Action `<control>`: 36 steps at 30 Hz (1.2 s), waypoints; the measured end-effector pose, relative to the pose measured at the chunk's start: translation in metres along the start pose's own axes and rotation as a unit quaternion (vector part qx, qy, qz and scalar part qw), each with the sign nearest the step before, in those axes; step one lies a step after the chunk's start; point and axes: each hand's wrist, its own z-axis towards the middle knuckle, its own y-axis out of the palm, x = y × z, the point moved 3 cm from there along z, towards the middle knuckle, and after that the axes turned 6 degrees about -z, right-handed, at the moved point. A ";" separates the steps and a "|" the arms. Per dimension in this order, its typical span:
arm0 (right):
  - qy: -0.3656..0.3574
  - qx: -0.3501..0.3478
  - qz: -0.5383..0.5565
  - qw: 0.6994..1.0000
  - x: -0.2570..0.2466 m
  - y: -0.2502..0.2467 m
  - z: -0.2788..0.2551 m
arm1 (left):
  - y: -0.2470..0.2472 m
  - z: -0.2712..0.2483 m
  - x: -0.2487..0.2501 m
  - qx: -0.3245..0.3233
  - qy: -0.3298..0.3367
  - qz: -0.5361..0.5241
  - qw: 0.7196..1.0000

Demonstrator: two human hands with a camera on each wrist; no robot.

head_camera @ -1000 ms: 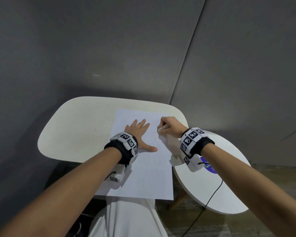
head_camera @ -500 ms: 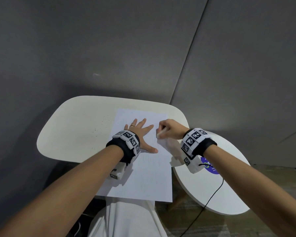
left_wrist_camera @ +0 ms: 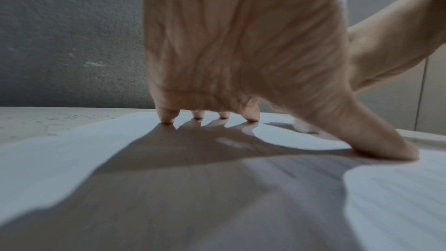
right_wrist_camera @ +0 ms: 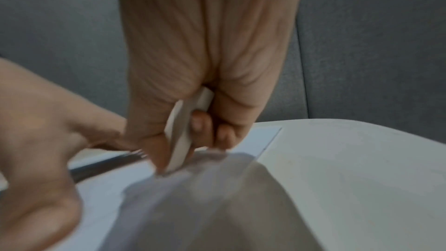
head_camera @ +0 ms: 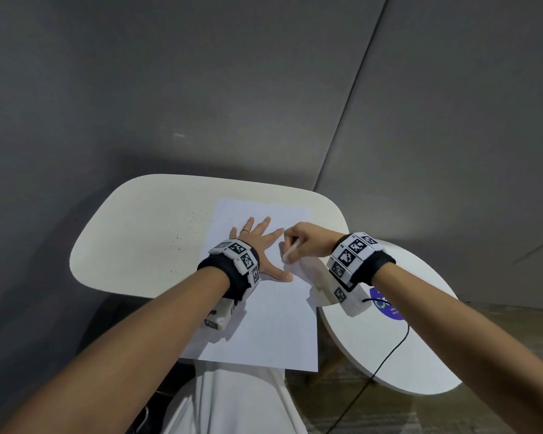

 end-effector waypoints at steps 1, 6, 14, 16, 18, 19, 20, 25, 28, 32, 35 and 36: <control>-0.003 0.041 0.004 0.999 0.003 -0.002 0.004 | 0.001 0.001 0.000 0.002 0.000 0.000 1.000; -0.010 -0.013 -0.020 1.000 -0.004 0.000 0.003 | 0.001 0.002 -0.002 0.004 0.000 -0.003 1.000; 0.001 -0.001 -0.011 1.000 -0.003 -0.001 0.012 | 0.002 0.000 -0.002 0.011 0.002 -0.012 1.000; 0.013 -0.008 -0.014 1.000 -0.003 -0.002 0.013 | 0.001 0.000 -0.001 0.009 0.000 -0.014 1.000; 0.032 0.088 -0.007 0.996 0.001 -0.009 0.019 | 0.000 0.000 0.000 0.007 -0.007 -0.008 1.000; 0.042 0.119 -0.004 0.992 0.002 -0.011 0.019 | 0.001 0.000 0.000 0.003 -0.010 -0.008 1.000; 0.042 0.116 -0.004 0.992 0.002 -0.010 0.018 | 0.001 0.000 0.000 0.002 -0.011 -0.009 1.000; 0.050 0.079 0.014 0.996 0.006 -0.008 0.015 | 0.000 0.000 0.000 0.004 -0.015 -0.005 1.000; 0.050 0.119 0.003 0.992 0.007 -0.010 0.015 | -0.001 -0.001 0.001 0.000 -0.015 -0.008 1.000; 0.042 0.018 -0.014 0.999 0.008 -0.005 0.012 | 0.001 -0.002 0.000 0.006 -0.011 -0.008 1.000; 0.035 0.140 0.003 0.990 0.011 -0.011 0.012 | 0.001 -0.001 -0.001 0.007 -0.011 -0.008 1.000; 0.030 0.122 0.003 0.992 0.011 -0.008 0.010 | 0.001 -0.001 -0.001 0.007 -0.011 -0.011 1.000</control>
